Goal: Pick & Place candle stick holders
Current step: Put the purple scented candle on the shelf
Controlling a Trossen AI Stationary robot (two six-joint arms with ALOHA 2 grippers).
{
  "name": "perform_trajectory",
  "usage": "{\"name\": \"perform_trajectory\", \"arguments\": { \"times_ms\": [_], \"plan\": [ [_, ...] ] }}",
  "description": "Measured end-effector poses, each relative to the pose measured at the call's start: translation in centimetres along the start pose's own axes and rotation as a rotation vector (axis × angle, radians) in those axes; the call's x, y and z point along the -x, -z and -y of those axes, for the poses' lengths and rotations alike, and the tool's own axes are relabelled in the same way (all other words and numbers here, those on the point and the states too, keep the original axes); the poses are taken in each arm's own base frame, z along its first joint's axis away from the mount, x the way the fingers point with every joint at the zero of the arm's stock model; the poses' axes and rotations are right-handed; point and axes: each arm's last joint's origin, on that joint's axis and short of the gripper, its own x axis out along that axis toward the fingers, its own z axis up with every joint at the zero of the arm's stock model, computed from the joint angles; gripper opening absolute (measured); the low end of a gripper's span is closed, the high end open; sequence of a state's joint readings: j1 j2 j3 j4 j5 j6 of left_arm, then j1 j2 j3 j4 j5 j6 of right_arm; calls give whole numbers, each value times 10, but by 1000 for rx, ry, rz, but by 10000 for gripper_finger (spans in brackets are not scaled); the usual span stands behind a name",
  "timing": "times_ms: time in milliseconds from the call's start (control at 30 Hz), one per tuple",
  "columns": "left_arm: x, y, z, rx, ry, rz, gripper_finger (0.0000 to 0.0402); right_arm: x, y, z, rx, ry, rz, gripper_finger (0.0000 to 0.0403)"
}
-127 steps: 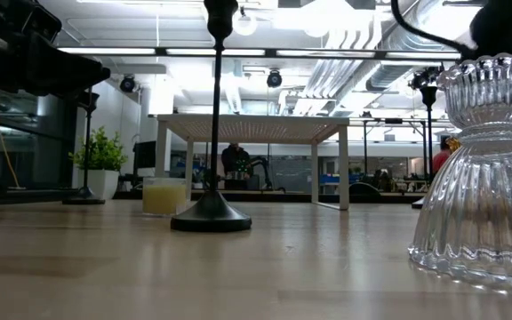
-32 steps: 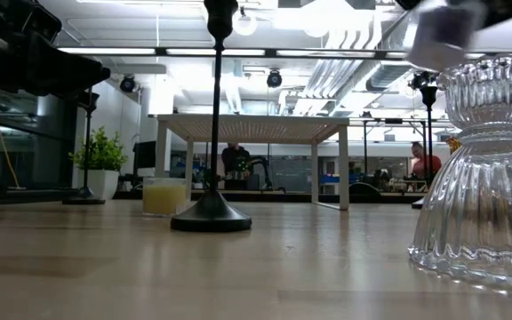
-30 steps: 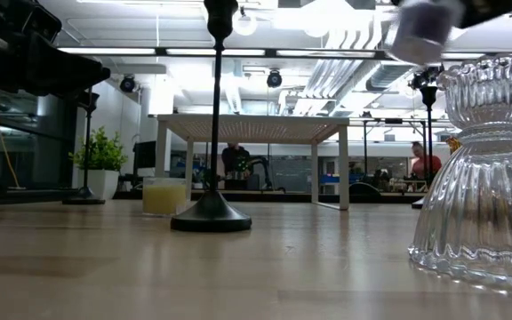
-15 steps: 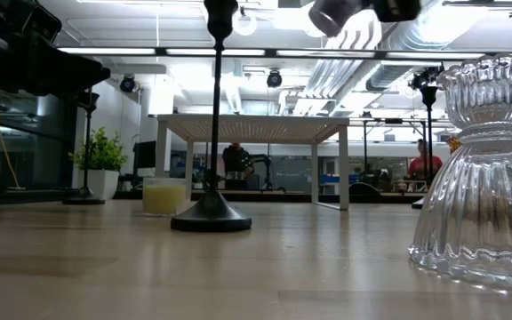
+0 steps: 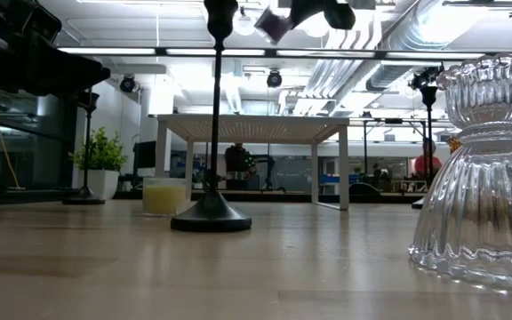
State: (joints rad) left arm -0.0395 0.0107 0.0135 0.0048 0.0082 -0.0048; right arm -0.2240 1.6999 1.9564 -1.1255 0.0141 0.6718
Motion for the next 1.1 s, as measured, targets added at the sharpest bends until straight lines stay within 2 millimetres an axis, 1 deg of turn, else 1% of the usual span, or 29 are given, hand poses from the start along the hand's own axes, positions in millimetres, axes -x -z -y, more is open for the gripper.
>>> {"name": "perform_trajectory", "arguments": {
  "times_ms": [167,367,633,733,933,1100],
  "plan": [
    [0,0,0,0,0,0,77,-16,-31,13,-44,69,65,3],
    [0,0,0,0,0,0,77,-39,-60,32,-88,113,95,3],
    [0,0,0,0,0,0,77,-43,-90,38,-109,84,142,3],
    [0,0,0,0,0,0,77,-53,-97,49,-131,108,134,3],
    [0,0,0,0,0,0,77,-74,-104,75,-181,187,79,3],
    [0,0,0,0,0,0,77,-90,-105,82,-178,210,52,3]
  ]
}}
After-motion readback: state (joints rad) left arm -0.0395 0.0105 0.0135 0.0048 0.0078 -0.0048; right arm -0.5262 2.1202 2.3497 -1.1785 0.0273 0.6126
